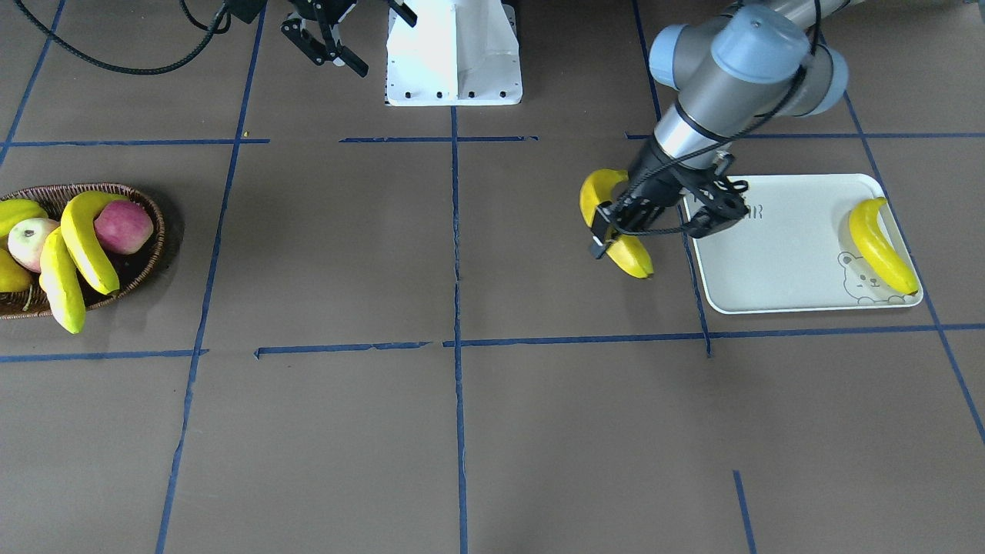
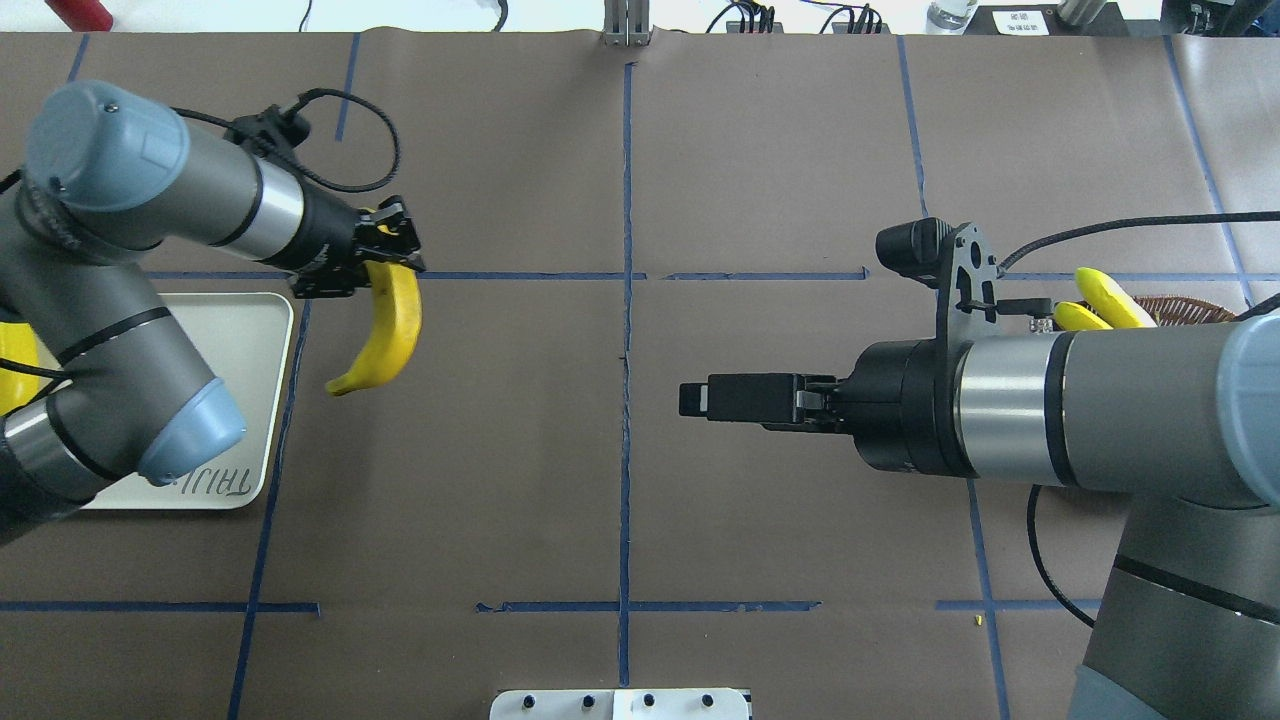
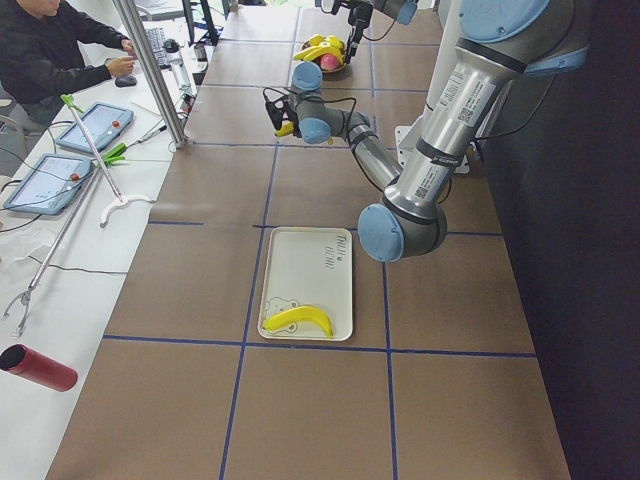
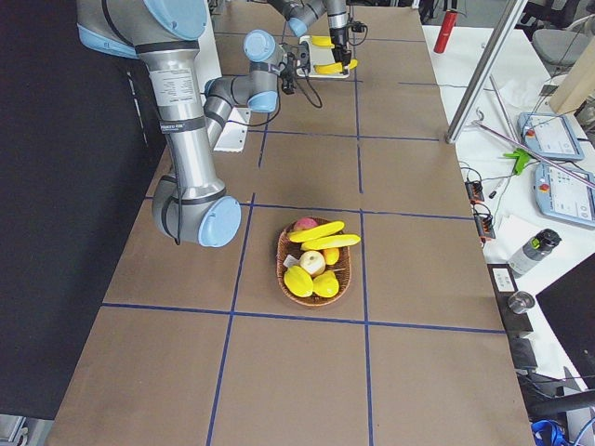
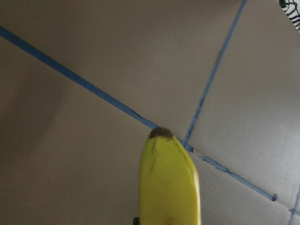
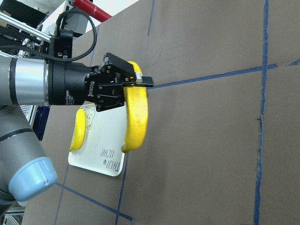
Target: Transfer all bananas from basket to plate
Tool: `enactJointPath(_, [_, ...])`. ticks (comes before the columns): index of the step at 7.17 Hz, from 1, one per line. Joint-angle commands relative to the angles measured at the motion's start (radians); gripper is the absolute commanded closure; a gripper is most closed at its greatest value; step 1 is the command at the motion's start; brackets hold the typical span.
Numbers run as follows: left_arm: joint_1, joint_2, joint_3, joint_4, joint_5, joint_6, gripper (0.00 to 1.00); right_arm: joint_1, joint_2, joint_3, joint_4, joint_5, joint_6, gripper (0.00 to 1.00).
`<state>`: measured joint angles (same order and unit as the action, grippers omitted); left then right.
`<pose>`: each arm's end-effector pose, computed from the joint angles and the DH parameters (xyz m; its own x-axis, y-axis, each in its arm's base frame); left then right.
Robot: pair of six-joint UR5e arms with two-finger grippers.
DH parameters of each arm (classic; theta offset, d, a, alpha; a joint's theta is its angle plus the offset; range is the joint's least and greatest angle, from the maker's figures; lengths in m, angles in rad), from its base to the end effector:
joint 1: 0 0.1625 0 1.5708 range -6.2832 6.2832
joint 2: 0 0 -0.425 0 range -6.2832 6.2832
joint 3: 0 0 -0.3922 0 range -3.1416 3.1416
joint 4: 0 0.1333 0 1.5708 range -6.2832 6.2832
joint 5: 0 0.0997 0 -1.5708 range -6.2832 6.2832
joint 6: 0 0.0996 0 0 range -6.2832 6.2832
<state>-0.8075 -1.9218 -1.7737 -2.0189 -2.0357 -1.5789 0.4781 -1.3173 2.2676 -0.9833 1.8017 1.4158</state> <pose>0.3565 -0.5009 0.3192 0.3692 -0.3964 -0.8406 0.3877 0.8877 -0.2483 -0.3352 -0.2982 0.1584 0.0667 -0.1347 0.9886 -0.2373 0.9603 0.1468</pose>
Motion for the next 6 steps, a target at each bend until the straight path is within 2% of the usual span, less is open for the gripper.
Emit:
enactJointPath(1, [-0.074, 0.218, 0.008, 0.006, 0.009, 0.216, 1.00, 0.017, -0.033, -0.005, -0.005, -0.002, 0.000, 0.00])
enactJointPath(4, [-0.098, 0.337, 0.072, -0.001, 0.070, 0.316, 1.00, 0.025, -0.042, -0.028, -0.005, -0.004, 0.000, 0.00])
enactJointPath(6, [-0.093, 0.362, 0.106, -0.006, 0.123, 0.318, 1.00, 0.025, -0.042, -0.031, -0.005, -0.005, 0.000, 0.00])
